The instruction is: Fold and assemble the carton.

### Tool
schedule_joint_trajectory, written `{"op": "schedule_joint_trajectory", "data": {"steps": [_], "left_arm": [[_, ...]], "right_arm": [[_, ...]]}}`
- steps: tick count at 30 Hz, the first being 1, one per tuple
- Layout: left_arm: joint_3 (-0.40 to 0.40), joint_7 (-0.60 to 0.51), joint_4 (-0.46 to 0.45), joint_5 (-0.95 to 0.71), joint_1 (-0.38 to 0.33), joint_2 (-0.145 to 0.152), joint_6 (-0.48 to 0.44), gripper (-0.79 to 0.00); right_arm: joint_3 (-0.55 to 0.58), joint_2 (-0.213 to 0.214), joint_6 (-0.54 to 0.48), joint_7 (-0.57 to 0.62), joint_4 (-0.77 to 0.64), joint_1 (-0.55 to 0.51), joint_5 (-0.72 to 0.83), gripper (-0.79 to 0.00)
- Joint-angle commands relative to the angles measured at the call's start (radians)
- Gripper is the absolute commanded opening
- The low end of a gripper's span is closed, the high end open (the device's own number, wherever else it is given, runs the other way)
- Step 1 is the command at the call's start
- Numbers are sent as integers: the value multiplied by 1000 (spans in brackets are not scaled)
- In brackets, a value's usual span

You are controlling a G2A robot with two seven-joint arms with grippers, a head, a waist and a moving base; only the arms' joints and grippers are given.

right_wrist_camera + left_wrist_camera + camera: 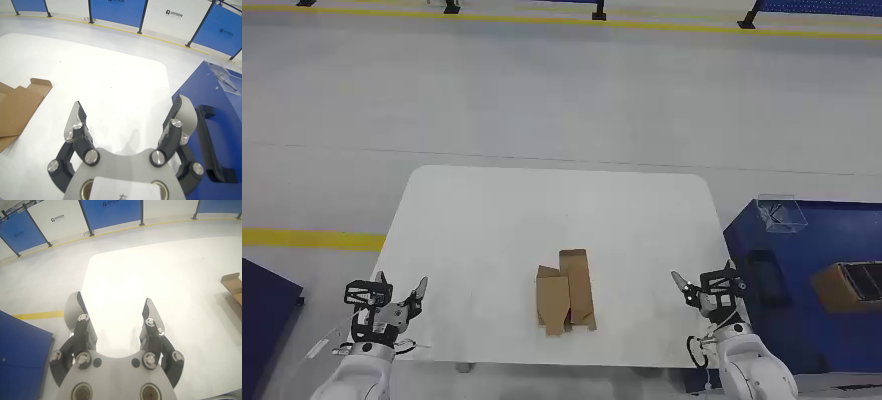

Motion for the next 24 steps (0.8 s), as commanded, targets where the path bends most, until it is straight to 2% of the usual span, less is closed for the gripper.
{"op": "schedule_joint_trajectory", "data": {"steps": [1,4,5,7,10,13,16,20,24], "left_arm": [[0,0,0,0,0,0,0,-258],[0,0,0,0,0,0,0,-258],[1,-2,0,-14,0,-1,-2,0],[21,-62,-29,-145,-5,-7,-45,0],[41,-258,-88,-503,-41,-15,-127,0],[71,-436,-121,-842,-86,-24,-122,0],[106,-634,-110,-1146,-158,-29,-58,0],[212,-767,-11,-1291,-279,-39,4,0],[334,-814,138,-1278,-414,-53,32,0]], "right_arm": [[0,0,0,0,0,0,0,0],[0,0,0,0,0,0,0,-1],[0,0,0,0,0,0,0,0],[0,0,0,0,0,0,0,0],[0,0,0,0,0,0,0,0],[0,0,0,0,0,0,0,0],[0,0,0,0,0,0,0,0],[0,0,0,0,0,0,0,0],[0,0,0,0,0,0,0,0]]}}
